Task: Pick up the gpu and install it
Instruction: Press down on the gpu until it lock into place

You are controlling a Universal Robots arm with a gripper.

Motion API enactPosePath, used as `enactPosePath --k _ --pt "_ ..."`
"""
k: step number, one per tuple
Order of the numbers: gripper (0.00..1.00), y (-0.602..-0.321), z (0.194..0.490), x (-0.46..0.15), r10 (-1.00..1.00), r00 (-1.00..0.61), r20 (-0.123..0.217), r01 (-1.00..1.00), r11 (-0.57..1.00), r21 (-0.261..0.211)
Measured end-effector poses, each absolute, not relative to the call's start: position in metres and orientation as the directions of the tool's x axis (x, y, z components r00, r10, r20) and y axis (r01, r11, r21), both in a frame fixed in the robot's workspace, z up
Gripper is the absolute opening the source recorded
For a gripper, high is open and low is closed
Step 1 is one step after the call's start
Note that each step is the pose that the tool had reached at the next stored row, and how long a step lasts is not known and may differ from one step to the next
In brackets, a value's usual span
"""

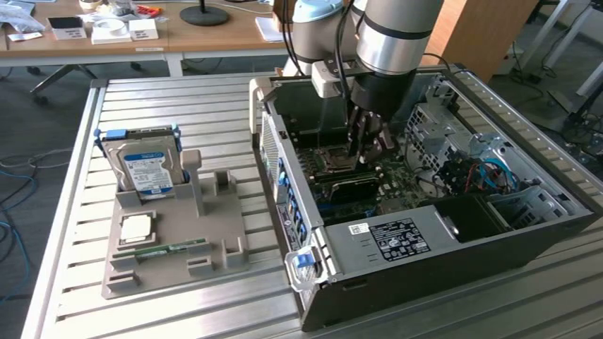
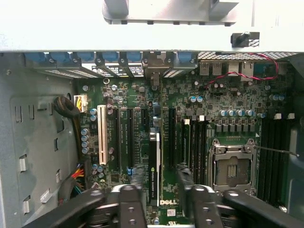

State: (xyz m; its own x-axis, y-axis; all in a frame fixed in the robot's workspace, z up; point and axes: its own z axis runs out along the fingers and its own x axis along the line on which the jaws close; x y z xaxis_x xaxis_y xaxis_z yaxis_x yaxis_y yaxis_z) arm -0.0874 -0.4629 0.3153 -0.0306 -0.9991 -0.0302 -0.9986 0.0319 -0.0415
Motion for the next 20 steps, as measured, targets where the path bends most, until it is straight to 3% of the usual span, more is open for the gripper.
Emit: enactPosePath --k 3,5,8,13,15,20 --pt "0.26 -0.463 0.315 -0.087 -0.999 -0.031 -0.031 -0.999 0.032 -0.041" --pt "0.26 -0.463 0.315 -0.087 -0.999 -0.031 -0.031 -0.999 0.032 -0.041" --pt "0.11 -0.463 0.315 -0.087 -0.999 -0.031 -0.031 -0.999 0.032 -0.042" --pt "0.11 -0.463 0.315 -0.087 -0.999 -0.031 -0.032 -0.999 0.032 -0.041" --pt "0.11 -0.463 0.312 -0.083 -0.999 -0.036 -0.034 -0.999 0.035 0.008" --pt "0.11 -0.462 0.304 -0.082 -0.999 -0.036 -0.035 -0.999 0.036 0.008"
